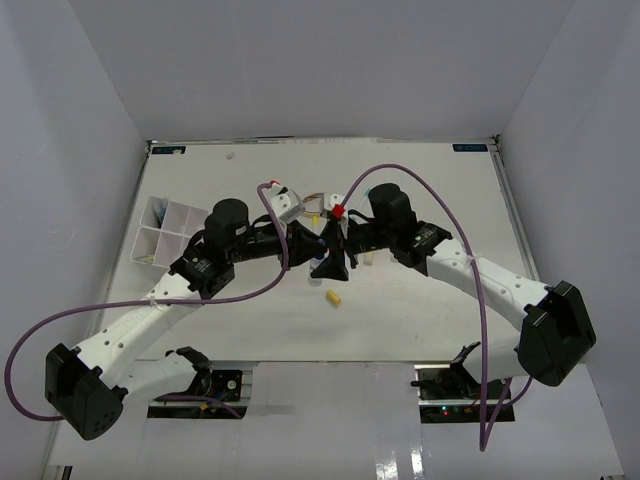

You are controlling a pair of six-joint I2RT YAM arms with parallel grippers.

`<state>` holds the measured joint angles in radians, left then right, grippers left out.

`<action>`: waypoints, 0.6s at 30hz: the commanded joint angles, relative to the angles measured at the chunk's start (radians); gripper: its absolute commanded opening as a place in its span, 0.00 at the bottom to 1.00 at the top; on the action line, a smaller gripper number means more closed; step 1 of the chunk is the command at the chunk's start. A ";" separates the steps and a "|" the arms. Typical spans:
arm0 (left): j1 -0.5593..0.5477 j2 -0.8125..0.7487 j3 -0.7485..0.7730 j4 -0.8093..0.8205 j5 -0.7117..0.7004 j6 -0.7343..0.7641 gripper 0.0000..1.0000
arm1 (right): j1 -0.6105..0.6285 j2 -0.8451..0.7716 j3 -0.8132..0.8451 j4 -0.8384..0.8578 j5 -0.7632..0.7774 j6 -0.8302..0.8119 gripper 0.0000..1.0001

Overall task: Sort the stationery into containers
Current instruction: Place the stationery in the storage box.

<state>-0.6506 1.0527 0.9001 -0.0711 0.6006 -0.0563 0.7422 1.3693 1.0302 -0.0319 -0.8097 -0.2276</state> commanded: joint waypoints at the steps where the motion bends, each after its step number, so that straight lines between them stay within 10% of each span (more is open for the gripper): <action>1: -0.006 -0.033 -0.012 0.014 -0.018 0.006 0.00 | 0.005 -0.018 -0.015 0.061 0.024 -0.015 0.77; 6: -0.006 -0.036 -0.017 0.013 -0.056 0.013 0.00 | 0.005 -0.026 -0.041 0.056 0.053 -0.026 0.98; 18: 0.000 -0.069 -0.035 0.011 -0.350 0.026 0.00 | -0.012 -0.139 -0.171 0.033 0.237 -0.027 0.90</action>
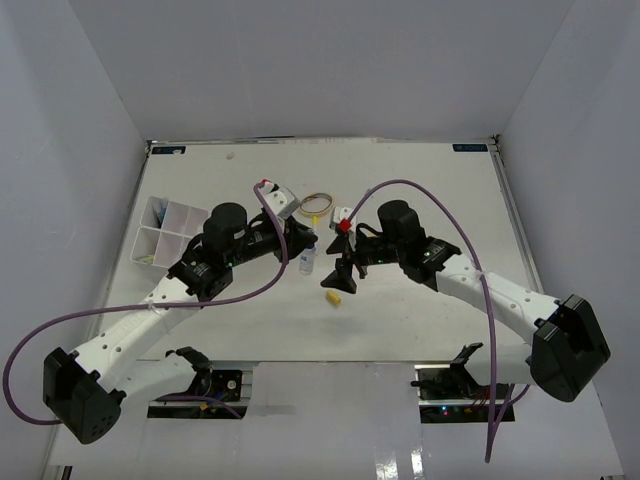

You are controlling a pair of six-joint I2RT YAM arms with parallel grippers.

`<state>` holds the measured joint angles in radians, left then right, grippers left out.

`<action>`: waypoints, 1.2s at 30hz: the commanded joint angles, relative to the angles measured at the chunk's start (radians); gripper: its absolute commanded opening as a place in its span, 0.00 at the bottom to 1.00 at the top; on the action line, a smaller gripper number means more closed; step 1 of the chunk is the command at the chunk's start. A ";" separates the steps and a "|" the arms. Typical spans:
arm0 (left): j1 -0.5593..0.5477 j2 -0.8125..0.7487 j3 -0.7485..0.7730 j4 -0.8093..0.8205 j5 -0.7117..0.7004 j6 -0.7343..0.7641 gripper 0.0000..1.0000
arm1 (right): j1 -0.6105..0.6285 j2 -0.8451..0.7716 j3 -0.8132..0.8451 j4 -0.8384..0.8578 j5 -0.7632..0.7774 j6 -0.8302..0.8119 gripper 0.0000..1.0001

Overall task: Sort the stationery into containers
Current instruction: Place the stationery in the storage box.

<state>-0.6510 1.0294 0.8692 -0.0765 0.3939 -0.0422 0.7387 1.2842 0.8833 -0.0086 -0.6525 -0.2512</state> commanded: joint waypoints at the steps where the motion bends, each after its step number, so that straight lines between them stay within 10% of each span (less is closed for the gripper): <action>1: 0.001 -0.049 -0.003 0.017 -0.182 0.013 0.00 | -0.010 -0.065 -0.052 0.012 0.092 0.000 0.90; 14: 0.201 -0.126 -0.030 0.124 -0.837 0.036 0.00 | -0.015 -0.243 -0.214 0.081 0.289 0.049 0.90; 27: 0.594 -0.048 -0.130 0.339 -0.897 -0.039 0.00 | -0.015 -0.315 -0.320 0.186 0.297 0.066 0.90; 36: 0.649 0.047 -0.220 0.549 -0.912 -0.068 0.00 | -0.015 -0.322 -0.336 0.202 0.286 0.067 0.90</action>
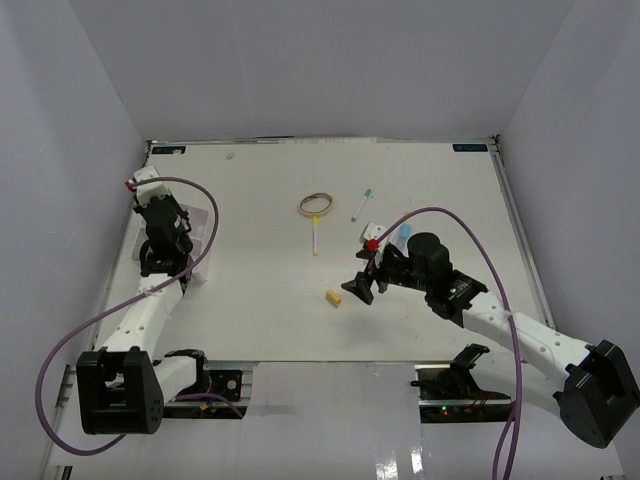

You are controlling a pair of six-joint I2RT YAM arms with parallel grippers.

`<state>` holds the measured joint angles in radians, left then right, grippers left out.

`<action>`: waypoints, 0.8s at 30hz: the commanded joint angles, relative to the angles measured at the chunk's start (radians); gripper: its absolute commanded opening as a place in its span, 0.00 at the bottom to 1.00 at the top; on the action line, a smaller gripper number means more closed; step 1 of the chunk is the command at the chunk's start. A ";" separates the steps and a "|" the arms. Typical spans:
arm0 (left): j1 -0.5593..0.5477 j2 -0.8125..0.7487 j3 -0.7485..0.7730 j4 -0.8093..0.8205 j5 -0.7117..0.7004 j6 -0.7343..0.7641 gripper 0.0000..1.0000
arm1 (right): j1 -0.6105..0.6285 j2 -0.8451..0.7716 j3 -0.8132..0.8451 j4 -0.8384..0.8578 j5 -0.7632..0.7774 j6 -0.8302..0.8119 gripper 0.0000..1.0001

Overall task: Sort the stationery into containers
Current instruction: Place the stationery in the storage box.

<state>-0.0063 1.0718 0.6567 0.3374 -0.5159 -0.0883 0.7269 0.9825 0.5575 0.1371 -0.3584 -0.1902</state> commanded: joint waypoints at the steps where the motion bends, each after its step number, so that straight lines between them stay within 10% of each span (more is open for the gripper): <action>1: 0.005 0.031 -0.006 0.141 0.004 -0.022 0.00 | -0.003 -0.021 -0.010 0.056 -0.008 0.005 0.90; 12: 0.043 0.157 -0.118 0.339 0.010 0.001 0.03 | -0.003 -0.011 -0.014 0.058 -0.014 0.003 0.90; 24: 0.045 0.244 -0.120 0.321 0.017 -0.025 0.34 | -0.003 0.007 -0.013 0.056 0.006 0.005 0.90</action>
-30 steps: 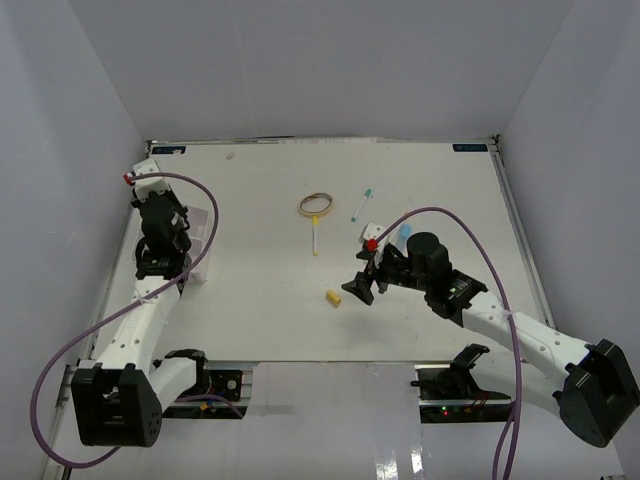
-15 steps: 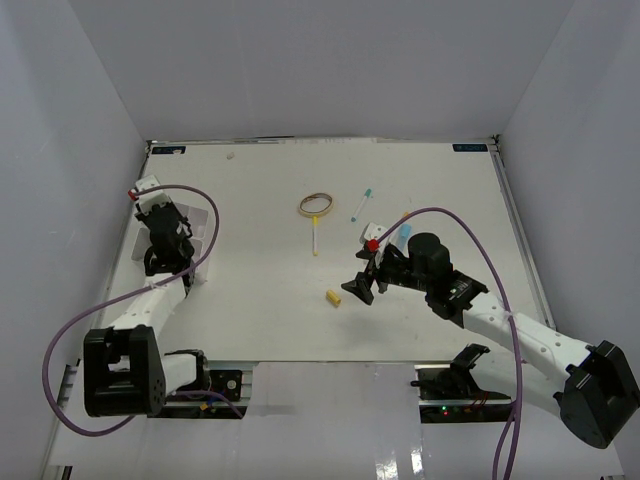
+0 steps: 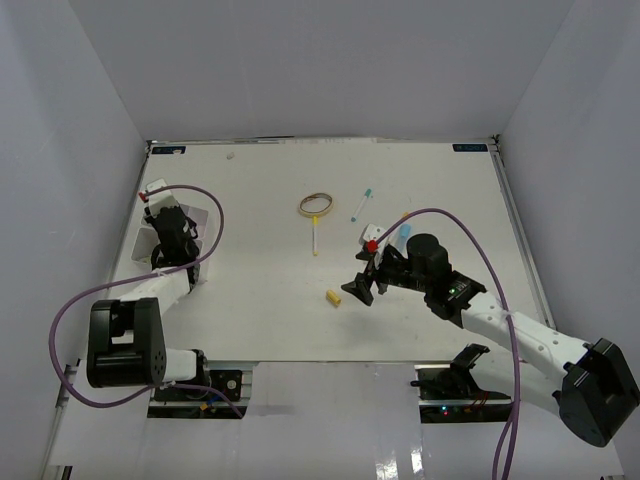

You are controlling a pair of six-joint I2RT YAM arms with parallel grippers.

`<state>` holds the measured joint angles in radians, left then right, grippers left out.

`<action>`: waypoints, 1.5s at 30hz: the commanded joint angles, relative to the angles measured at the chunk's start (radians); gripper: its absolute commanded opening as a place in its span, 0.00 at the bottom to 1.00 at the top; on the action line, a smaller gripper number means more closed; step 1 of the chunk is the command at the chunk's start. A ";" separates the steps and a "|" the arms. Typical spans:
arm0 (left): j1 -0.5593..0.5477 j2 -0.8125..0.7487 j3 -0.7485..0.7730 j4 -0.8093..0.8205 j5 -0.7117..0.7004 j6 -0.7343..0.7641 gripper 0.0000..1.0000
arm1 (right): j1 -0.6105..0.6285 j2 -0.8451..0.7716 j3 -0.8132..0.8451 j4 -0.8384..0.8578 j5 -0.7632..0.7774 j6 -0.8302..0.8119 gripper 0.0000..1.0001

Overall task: Sort the stationery into containers
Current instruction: Place the stationery in the storage box, then pick up the stationery from the center of the board.

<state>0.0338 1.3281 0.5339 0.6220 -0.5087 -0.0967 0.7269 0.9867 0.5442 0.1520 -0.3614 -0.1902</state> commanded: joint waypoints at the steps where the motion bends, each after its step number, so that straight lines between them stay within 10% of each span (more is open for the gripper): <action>1: 0.003 -0.010 0.005 0.033 0.015 -0.023 0.37 | -0.003 0.006 0.002 0.041 0.012 0.005 0.90; 9: 0.002 -0.032 0.028 -0.044 0.015 -0.054 0.51 | -0.003 0.023 0.029 0.032 0.042 0.032 0.90; 18: -0.003 -0.199 0.217 -0.368 0.140 -0.120 0.98 | -0.003 0.225 0.326 -0.146 0.353 0.162 0.95; 24: -0.017 -0.285 0.327 -0.606 0.358 -0.152 0.98 | -0.015 0.539 0.633 -0.359 0.555 0.238 1.00; 35: -0.176 -0.346 0.304 -0.674 0.483 -0.118 0.98 | -0.116 1.146 1.354 -0.624 0.595 0.325 0.78; 45: -0.196 -0.328 0.321 -0.686 0.507 -0.132 0.98 | -0.158 1.360 1.531 -0.608 0.530 0.321 0.68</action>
<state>-0.1555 1.0008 0.8436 -0.0528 -0.0235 -0.2253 0.5671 2.3306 2.0319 -0.4652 0.2016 0.1307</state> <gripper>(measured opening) 0.979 0.683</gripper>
